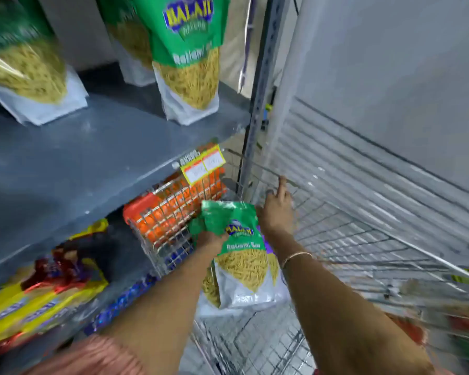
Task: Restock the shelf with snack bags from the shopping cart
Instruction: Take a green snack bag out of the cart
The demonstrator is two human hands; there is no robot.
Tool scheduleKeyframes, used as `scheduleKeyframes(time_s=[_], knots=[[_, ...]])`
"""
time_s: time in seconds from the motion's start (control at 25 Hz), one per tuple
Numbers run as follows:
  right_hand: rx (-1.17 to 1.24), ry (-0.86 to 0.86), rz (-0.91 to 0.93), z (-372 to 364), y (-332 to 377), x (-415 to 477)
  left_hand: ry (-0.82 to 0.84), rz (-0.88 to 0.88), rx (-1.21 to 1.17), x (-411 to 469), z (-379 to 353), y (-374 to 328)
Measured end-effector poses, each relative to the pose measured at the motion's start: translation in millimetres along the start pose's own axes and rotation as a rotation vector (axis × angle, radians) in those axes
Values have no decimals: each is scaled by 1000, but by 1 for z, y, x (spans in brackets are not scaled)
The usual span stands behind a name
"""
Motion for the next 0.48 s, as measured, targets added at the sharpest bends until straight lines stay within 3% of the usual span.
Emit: scheduleKeyframes(time_s=[0.08, 0.2, 0.32, 0.48], knots=[[20, 2, -48, -33, -17, 0, 37, 128, -63, 13, -19, 26], [146, 222, -229, -101, -63, -18, 88, 200, -166, 35, -39, 58], [616, 469, -549, -148, -96, -37, 79, 238, -200, 49, -47, 70], [948, 654, -607, -175, -100, -38, 148, 280, -285, 58, -55, 89]])
Point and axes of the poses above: each hand's wrist, its own x-axis towards the middle knuckle, its own z-axis out of the back of the hand, y = z × x, the point moved 7 cm from there along x, towards the middle knuckle, and after that the axes turned 1 degree about -z, right-handed, at the moved point
